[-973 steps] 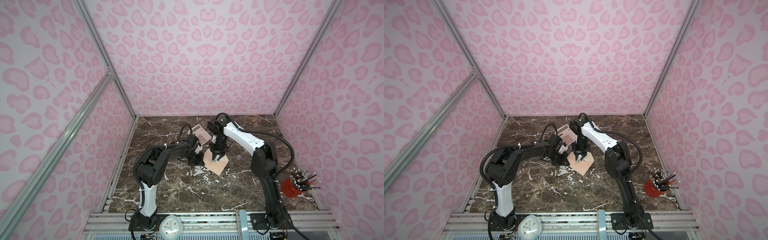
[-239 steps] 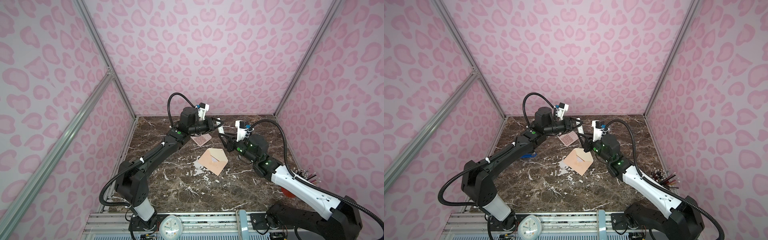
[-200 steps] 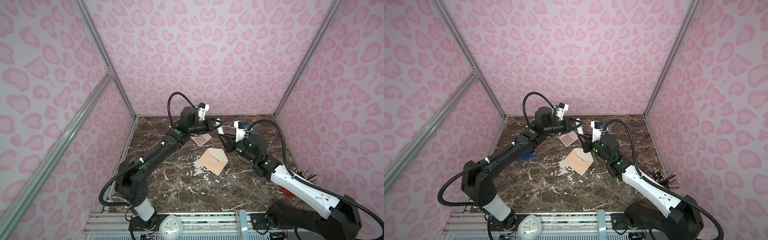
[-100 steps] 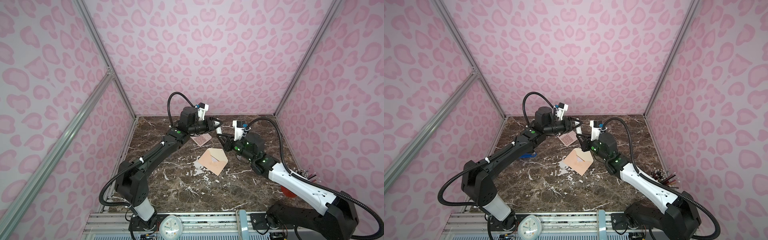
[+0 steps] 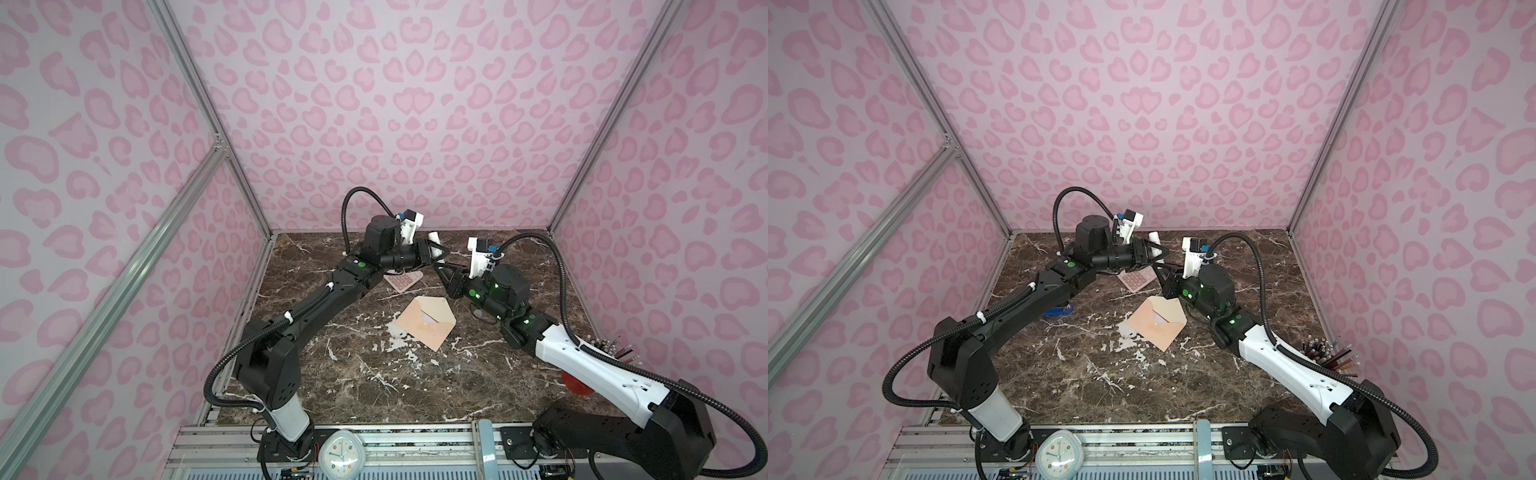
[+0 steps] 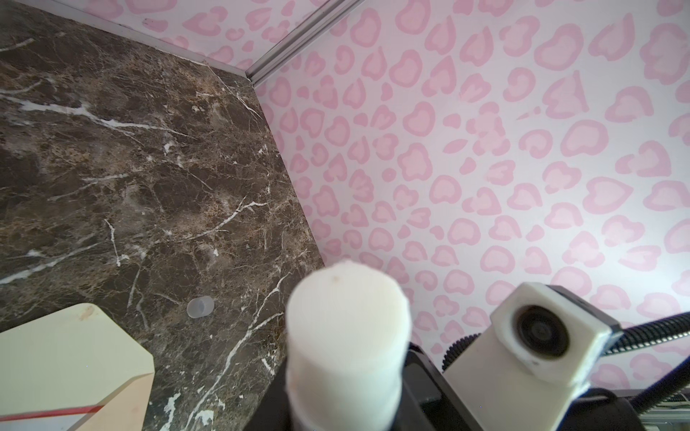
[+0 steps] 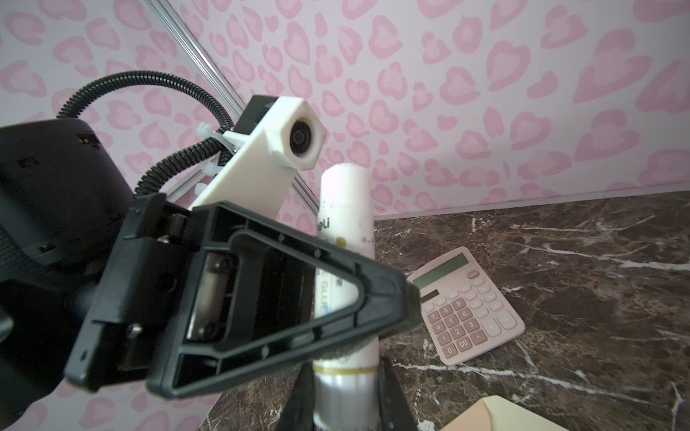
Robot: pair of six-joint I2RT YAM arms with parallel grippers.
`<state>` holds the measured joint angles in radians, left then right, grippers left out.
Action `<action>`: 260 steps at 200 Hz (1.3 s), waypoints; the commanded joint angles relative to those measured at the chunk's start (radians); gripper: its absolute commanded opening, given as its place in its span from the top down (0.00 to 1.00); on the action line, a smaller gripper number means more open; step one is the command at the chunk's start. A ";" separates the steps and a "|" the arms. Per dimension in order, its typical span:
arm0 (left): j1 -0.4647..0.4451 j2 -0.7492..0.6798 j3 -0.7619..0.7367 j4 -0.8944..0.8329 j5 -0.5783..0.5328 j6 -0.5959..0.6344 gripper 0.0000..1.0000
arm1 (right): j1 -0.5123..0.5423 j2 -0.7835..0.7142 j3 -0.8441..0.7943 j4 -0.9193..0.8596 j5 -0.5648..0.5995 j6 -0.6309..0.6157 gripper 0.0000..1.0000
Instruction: Place the letter into the envelope and seal it
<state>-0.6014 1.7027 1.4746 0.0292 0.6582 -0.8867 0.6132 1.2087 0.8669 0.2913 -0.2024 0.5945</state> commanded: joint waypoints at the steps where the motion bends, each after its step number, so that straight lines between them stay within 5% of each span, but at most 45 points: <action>1: 0.003 0.002 0.019 0.025 0.015 0.004 0.69 | 0.000 -0.001 -0.003 0.015 -0.012 -0.004 0.87; 30: 0.012 -0.004 0.017 0.035 0.008 -0.007 0.75 | 0.000 -0.015 -0.017 -0.001 -0.022 -0.014 0.84; 59: 0.039 -0.022 -0.020 0.035 -0.022 -0.030 0.91 | -0.004 -0.036 -0.017 -0.100 -0.002 -0.058 0.60; 85: 0.079 -0.059 -0.072 -0.058 -0.064 -0.004 0.94 | -0.053 -0.041 0.013 -0.277 0.025 -0.085 0.51; 118: 0.094 -0.075 -0.101 -0.314 -0.127 0.131 0.95 | -0.185 0.093 0.143 -0.553 -0.055 -0.058 0.50; 147: 0.094 -0.096 -0.250 -0.321 -0.135 0.122 0.95 | -0.265 0.341 0.386 -0.841 -0.196 -0.121 0.51; 191: 0.094 -0.082 -0.376 -0.272 -0.144 0.092 0.96 | -0.300 0.617 0.646 -1.052 -0.240 -0.171 0.73; 260: 0.098 0.025 -0.414 -0.154 -0.116 0.048 0.96 | -0.321 0.859 0.823 -1.185 -0.305 -0.233 0.57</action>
<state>-0.5060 1.7020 1.0683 -0.2054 0.5217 -0.8120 0.2924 2.0182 1.6623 -0.8196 -0.4679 0.4084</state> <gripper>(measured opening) 0.276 0.412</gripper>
